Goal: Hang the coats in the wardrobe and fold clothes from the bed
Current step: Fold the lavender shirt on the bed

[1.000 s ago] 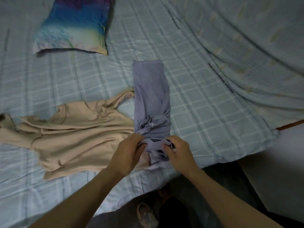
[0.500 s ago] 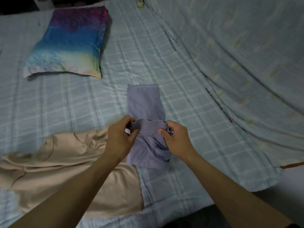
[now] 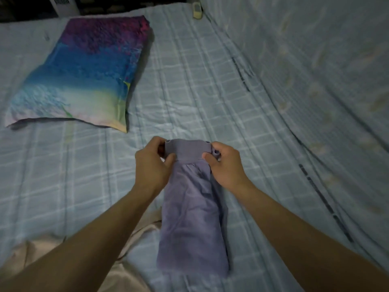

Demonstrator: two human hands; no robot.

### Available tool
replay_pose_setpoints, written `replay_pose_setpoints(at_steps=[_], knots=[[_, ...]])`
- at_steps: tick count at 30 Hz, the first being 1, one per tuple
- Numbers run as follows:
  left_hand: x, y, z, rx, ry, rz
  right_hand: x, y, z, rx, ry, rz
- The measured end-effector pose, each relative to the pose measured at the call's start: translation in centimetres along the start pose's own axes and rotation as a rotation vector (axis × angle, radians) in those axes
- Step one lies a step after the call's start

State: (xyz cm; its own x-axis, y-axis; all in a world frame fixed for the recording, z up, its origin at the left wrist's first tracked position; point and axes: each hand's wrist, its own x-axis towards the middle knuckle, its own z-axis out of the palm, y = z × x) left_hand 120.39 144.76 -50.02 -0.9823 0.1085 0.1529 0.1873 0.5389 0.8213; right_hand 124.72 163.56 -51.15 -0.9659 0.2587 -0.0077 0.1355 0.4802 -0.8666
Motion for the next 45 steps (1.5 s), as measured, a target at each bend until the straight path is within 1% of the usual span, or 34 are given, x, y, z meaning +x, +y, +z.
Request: replay_pose_setpoints(at_steps=[3,4,5,6,7,9,11,12,14,15,18,22,24,26,28,30,32,34,36,37,39,42,45], knots=[[2.6,-2.8,2.9,-0.034,0.011,-0.152,3.0,2.2,1.7,-0.103,0.125,0.008],[2.6,-3.8,3.9,-0.015,-0.019,-0.214,3.4,3.0,2.2,-0.156,0.165,0.022],[2.3,-5.0,4.8,0.031,-0.063,-0.238,3.4,3.7,2.8,-0.187,0.19,0.004],[1.5,-6.1,5.4,0.092,-0.117,-0.2,2.9,4.3,3.3,-0.224,0.198,-0.054],[0.2,-6.9,5.9,0.157,-0.187,-0.102,2.0,5.1,3.9,-0.277,0.171,-0.146],[-2.8,-8.3,6.3,0.324,-0.356,0.137,-0.8,6.8,5.7,-0.46,0.037,-0.285],[-5.4,-9.7,6.5,0.557,-0.497,0.296,-3.7,8.7,7.5,-0.649,-0.16,-0.276],[-6.4,-10.3,6.5,0.66,-0.538,0.338,-4.7,9.8,8.1,-0.725,-0.241,-0.242],[-7.7,-11.9,6.8,0.803,-0.563,0.362,-5.6,12.3,9.1,-0.805,-0.326,-0.193],[-8.0,-12.5,7.0,0.832,-0.567,0.35,-5.7,13.3,9.5,-0.818,-0.332,-0.194],[-8.6,-14.0,7.9,0.876,-0.563,0.358,-5.4,15.1,10.3,-0.85,-0.282,-0.216],[-8.5,-13.1,7.3,0.933,-0.629,0.315,-5.3,14.6,10.0,-0.843,-0.303,-0.226],[-8.8,-12.0,6.4,0.899,-0.639,0.303,-5.7,13.5,9.0,-0.847,-0.308,-0.206],[-10.0,-10.3,4.7,0.763,-0.619,0.366,-7.2,12.3,7.9,-0.812,-0.284,-0.218],[-12.1,-9.6,2.8,0.597,-0.577,0.48,-9.9,11.4,6.8,-0.655,-0.219,-0.293],[-14.4,-10.1,1.1,0.522,-0.619,0.52,-13.2,11.5,5.9,-0.494,-0.15,-0.399],[-16.4,-10.9,0.0,0.558,-0.696,0.542,-16.5,12.2,5.3,-0.464,-0.19,-0.448],[-17.8,-11.6,0.1,0.666,-0.752,0.566,-19.0,13.1,5.0,-0.54,-0.293,-0.422],[-18.2,-12.0,0.7,0.705,-0.731,0.573,-20.3,13.8,5.0,-0.622,-0.37,-0.378],[-18.1,-12.2,1.0,0.682,-0.703,0.575,-20.5,13.9,5.1,-0.628,-0.367,-0.366],[-17.9,-12.0,1.3,0.626,-0.677,0.559,-20.6,13.7,5.5,-0.608,-0.283,-0.362],[-17.8,-11.2,1.1,0.569,-0.62,0.603,-20.6,12.6,6.2,-0.606,-0.143,-0.358],[-18.0,-10.4,0.3,0.465,-0.546,0.573,-20.8,11.5,6.1,-0.569,-0.059,-0.369]])
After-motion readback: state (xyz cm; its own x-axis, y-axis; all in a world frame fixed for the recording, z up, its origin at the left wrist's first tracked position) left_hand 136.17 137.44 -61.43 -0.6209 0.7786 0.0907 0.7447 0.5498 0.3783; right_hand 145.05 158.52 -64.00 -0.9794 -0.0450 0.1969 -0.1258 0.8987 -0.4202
